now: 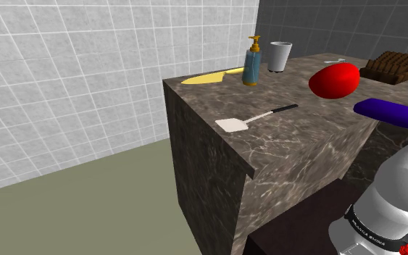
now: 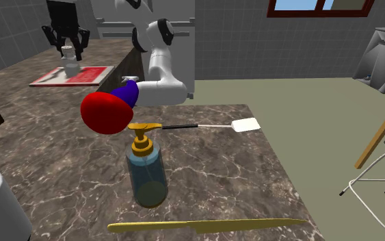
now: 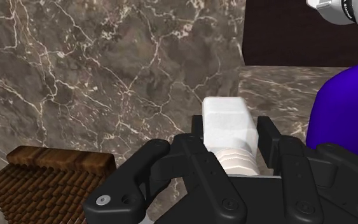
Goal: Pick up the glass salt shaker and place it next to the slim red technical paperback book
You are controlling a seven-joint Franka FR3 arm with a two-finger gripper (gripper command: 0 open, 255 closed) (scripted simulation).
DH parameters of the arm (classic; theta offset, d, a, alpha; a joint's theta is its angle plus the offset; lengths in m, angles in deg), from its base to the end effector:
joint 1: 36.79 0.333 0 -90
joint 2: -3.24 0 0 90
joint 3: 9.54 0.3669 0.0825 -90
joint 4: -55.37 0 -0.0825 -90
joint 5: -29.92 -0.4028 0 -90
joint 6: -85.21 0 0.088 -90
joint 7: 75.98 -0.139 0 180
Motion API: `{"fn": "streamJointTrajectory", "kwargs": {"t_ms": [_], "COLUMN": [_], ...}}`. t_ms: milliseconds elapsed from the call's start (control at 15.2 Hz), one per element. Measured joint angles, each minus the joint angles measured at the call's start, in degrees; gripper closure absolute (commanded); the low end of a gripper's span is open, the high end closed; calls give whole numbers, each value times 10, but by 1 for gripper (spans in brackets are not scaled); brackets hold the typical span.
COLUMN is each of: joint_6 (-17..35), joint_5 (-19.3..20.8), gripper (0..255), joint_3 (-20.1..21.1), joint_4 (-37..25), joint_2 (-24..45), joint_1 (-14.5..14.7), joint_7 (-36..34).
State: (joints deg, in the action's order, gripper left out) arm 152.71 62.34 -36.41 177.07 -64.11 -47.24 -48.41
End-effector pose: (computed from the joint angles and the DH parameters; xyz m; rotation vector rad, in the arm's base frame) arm -0.0069 -0.2709 0.6793 3.0087 -0.2851 0.1184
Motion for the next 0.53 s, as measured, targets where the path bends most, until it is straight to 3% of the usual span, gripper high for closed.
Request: {"fn": "streamJointTrajectory", "kwargs": {"t_ms": [528], "joint_6": [34], "joint_5": [21], "gripper": [255], "joint_3": [-20], "joint_4": [79], "joint_2": [-47], "joint_1": [-12], "joint_7": [-7]}}
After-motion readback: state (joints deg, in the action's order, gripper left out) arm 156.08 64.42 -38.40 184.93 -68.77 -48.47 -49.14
